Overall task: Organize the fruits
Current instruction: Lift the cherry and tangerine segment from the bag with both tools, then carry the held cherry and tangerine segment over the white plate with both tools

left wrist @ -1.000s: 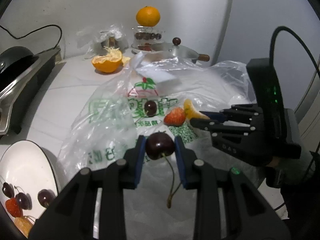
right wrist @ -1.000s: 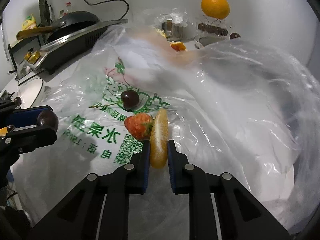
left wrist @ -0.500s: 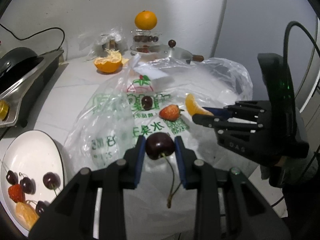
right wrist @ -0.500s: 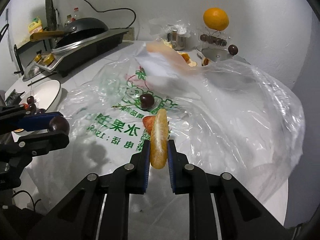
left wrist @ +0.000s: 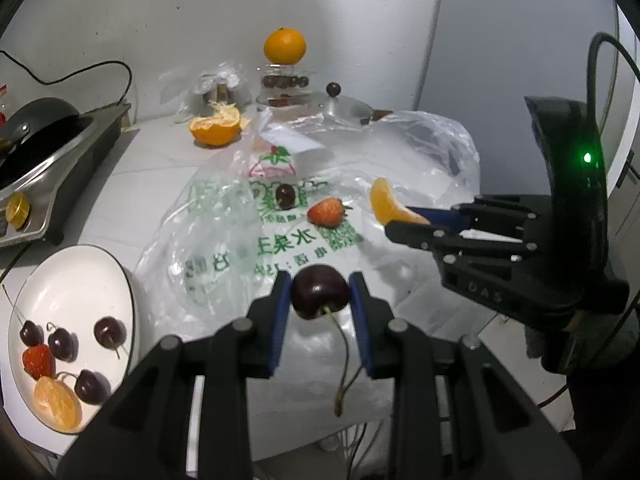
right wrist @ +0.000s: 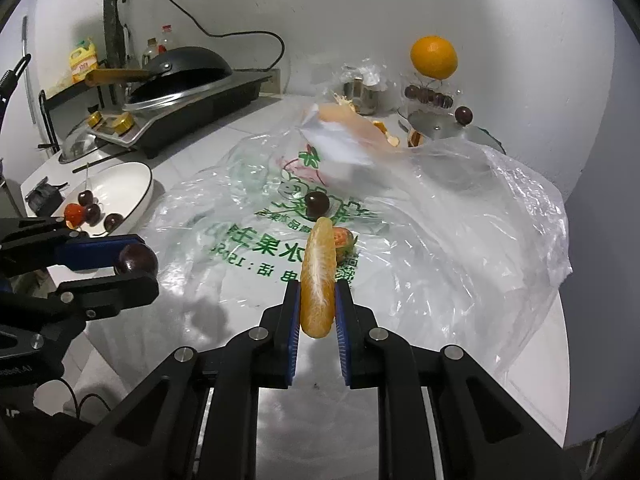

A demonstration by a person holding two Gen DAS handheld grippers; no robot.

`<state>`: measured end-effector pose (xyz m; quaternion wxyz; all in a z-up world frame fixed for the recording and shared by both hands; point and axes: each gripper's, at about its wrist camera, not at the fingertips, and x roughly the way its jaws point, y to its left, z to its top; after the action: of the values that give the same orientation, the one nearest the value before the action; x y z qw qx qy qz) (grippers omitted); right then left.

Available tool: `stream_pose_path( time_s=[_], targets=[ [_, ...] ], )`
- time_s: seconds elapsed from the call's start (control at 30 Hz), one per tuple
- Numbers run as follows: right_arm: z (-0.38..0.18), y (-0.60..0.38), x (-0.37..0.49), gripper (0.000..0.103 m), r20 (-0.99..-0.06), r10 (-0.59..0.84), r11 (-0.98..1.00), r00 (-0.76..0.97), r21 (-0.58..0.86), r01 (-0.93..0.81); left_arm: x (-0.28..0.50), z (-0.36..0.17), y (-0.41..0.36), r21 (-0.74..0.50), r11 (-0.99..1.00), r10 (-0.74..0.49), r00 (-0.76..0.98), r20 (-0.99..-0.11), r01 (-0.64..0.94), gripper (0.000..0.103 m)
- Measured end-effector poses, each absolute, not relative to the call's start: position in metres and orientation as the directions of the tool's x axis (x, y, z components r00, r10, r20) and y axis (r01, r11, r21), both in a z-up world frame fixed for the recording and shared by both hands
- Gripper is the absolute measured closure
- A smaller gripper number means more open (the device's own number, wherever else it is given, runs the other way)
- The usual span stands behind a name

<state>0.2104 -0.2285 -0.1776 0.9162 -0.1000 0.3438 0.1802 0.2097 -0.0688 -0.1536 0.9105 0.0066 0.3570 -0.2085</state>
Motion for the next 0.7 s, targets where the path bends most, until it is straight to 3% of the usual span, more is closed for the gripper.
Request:
stream_pose_path(
  time_s=[0.7],
  targets=[
    [-0.158,-0.192,0.174,0.086,-0.634,0.289,0.898,0.717,-0.081,-0.433,0.177,-0.141,-0.039,-0.133,0.916,-0.375,0.689,-0.62,0.378,0.073]
  ],
)
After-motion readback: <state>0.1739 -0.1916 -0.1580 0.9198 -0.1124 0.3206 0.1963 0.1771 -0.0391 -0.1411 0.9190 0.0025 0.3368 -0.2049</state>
